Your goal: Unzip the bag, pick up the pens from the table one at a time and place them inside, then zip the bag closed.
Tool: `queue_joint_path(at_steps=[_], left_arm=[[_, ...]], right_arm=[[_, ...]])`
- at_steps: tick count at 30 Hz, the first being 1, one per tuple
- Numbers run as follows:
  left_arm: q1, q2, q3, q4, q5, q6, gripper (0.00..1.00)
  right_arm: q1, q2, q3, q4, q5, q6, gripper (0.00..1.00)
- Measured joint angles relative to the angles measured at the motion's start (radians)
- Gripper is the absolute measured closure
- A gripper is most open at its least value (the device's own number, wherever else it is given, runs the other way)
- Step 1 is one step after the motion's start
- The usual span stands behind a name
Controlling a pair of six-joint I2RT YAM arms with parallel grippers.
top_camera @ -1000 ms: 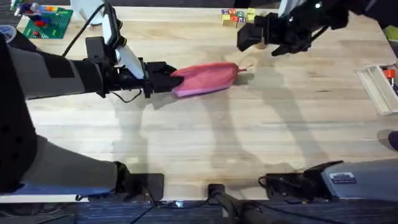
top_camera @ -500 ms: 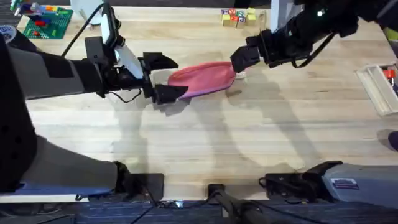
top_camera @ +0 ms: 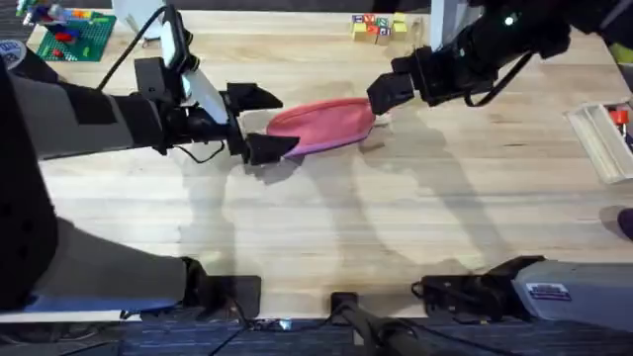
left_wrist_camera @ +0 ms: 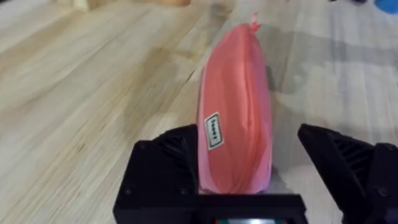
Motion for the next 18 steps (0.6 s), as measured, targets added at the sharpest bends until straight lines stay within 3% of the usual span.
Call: queue_joint_path(at_steps=[4, 8, 18], left_arm=[[0.000, -0.077, 0.013, -0.016, -0.104, -0.123, 0.006], [0.000, -0.213, 0.059, -0.119, -0.226, -0.229, 0.006], [0.001, -0.541, 0.214, -0.700, -0.462, -0.303, 0.006]], right_arm=[[0.000, -0.029, 0.005, 0.002, 0.024, 0.000, 0.005], [0.000, -0.100, 0.014, 0.001, 0.058, -0.002, 0.005], [0.000, -0.199, 0.026, 0.000, 0.081, -0.004, 0.005]])
